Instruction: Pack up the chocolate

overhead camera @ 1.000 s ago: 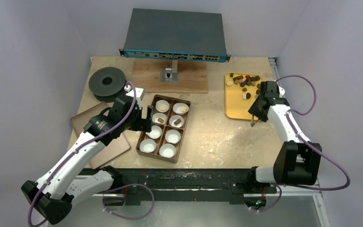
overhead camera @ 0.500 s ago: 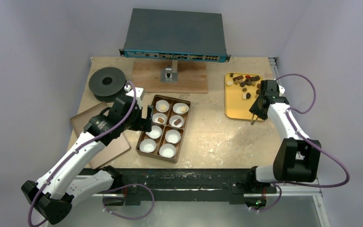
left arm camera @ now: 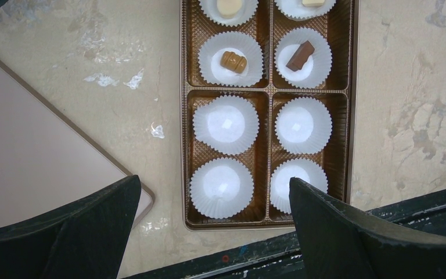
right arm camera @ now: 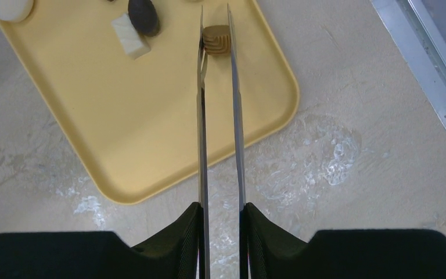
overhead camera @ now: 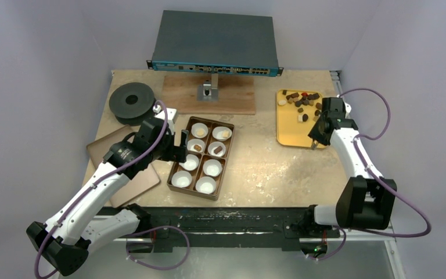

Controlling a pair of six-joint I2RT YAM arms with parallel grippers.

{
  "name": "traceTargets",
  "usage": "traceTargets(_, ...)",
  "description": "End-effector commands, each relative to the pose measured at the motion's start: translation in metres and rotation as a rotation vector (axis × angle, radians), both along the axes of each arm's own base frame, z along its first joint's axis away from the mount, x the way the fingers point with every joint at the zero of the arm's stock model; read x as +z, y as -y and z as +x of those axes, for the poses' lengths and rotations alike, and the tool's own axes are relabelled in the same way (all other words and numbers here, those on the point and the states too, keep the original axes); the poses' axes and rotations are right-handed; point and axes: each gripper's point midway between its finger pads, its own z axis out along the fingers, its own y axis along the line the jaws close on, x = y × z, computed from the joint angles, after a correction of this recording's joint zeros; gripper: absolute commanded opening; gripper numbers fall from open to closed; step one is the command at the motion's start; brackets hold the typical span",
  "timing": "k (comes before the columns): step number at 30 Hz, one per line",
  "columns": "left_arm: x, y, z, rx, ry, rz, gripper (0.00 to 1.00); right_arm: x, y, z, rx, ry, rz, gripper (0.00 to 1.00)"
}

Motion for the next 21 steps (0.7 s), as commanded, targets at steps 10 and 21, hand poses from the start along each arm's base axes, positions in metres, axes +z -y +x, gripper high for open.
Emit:
traceTargets(10,0.005,-0.001,0.005,0.008,0.031,-0.004,1.0,0.051,-0.033,-0.007,0.117,0.118,0.038,0.27)
traceTargets(21,0.005,-0.006,0.008,0.03,0.042,0.019,1.0,0.079,-0.13,-0.023,0.355,0.157,0.125,0.27)
